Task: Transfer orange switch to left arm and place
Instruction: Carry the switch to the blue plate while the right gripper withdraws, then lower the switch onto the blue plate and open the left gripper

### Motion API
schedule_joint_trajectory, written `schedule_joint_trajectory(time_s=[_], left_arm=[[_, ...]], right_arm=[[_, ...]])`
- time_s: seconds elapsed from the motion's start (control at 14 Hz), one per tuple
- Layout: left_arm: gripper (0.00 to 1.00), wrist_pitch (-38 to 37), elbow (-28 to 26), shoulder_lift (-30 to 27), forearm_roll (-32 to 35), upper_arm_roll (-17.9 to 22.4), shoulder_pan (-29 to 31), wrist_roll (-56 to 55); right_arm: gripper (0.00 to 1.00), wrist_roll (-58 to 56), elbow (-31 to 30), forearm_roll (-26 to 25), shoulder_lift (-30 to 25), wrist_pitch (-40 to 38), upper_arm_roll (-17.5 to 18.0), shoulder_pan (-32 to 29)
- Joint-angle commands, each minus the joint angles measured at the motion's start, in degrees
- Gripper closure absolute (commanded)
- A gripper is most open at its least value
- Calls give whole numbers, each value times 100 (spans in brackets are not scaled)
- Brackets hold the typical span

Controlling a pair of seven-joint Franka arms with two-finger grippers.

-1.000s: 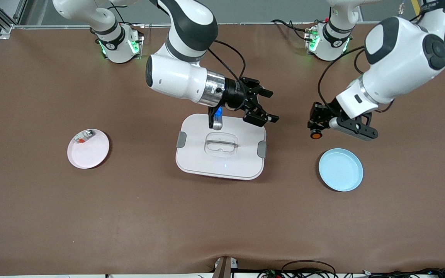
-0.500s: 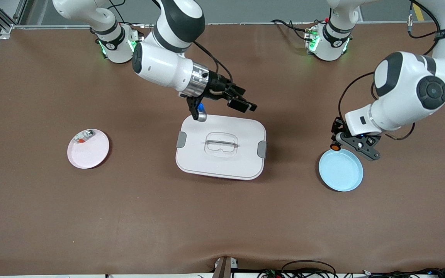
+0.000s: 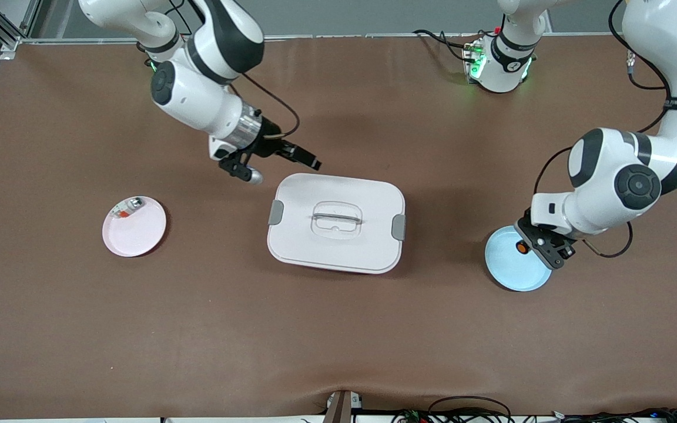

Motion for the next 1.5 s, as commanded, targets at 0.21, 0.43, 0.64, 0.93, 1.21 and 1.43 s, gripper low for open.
schedule_joint_trajectory(time_s=[0.21,0.43,0.64,0.93,1.21,1.43], left_arm=[[100,1079,95,842,395,-66,439,1821],[100,1414,51,1080,404,-57,527,2472],[100,1529,16,1203,569,-57,536,2737],[100,1529,-160,1195,966,-57,536,2738],[100,1529,-362,1186,1142,-57,536,2738],[77,1529,-398,1168,1378,-57,528,2720]], right_arm=[[0,-2169,-228,-1189,-412,-1321,84,-1839],[0,-3338,-192,-1962,-473,-1428,84,-2657],[0,-4043,9,-2683,-534,-1594,84,-3282],[0,-4010,1062,-3142,-535,-3059,75,-3618],[0,-3922,1627,-3528,-762,-3870,75,-3626],[0,-3895,1627,-3670,-1079,-4046,93,-3618]])
